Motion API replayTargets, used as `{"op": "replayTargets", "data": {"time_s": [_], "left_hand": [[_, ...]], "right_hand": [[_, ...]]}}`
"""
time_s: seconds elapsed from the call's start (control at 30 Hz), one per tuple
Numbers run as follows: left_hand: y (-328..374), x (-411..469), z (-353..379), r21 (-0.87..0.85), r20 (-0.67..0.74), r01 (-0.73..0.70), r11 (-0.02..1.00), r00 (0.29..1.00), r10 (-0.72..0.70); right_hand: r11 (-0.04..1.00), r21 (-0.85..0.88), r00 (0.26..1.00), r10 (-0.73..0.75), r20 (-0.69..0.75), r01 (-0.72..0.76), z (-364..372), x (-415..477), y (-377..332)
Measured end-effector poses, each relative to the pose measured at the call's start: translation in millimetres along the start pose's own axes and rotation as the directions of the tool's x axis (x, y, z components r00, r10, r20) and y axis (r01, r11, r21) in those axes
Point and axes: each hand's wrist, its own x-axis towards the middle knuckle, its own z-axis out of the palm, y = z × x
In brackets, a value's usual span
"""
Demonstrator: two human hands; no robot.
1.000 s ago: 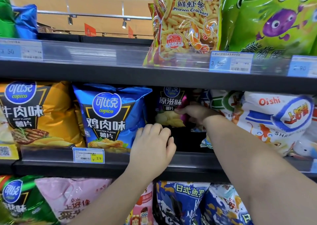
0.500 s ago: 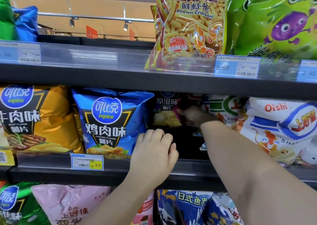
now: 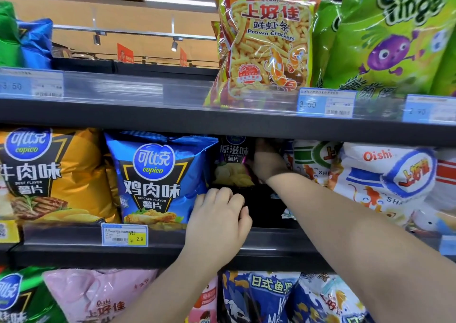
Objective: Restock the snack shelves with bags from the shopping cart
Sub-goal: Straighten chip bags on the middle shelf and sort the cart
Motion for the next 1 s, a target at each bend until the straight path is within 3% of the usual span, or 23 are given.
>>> {"op": "replayTargets", "data": {"time_s": [0.07,0.17,0.23,0.3,0.43,0.7,0.87,1.0], "left_hand": [[0,1,1,0.004,0.005,-0.002,1.0,1.0,0.002],[1,0,1,0.007,0.011,0.0,1.0,1.0,0.0],[1,0,0,0.005,0.019,0.002,1.0,1.0,-0.002],[1,1,-1,0.001,0.029,0.007,1.0,1.0,-0.007],[1,1,-2,-0.011,0.036,0.011,1.0,0.999,-0.01],[2,0,-5,-0.02,0.064,0.014,1.0,0.998,-0.013],[3,2,-7,-0.019,0.105,0.02,1.0,0.994,-0.018],[4,3,-10,-0.008,0.141,0.046,0.999,0.989,-0.045]], "right_hand": [[0.989,-0.1,0.994,-0.101,0.051,0.106,-8,-10,-6],[0.865,-0.296,0.879,-0.281,0.386,0.406,-10,-28,-1],[0.79,-0.379,0.816,-0.246,0.523,0.482,-7,-35,5],[0.765,-0.434,0.804,-0.177,0.568,0.475,-6,-33,6],[0.742,-0.487,0.807,-0.119,0.579,0.46,-9,-25,-1],[0.804,-0.47,0.809,-0.022,0.587,0.363,-16,-32,-17],[0.78,-0.456,0.797,-0.089,0.597,0.429,-16,-29,-2],[0.828,-0.42,0.856,-0.13,0.499,0.371,-24,-37,12]]}}
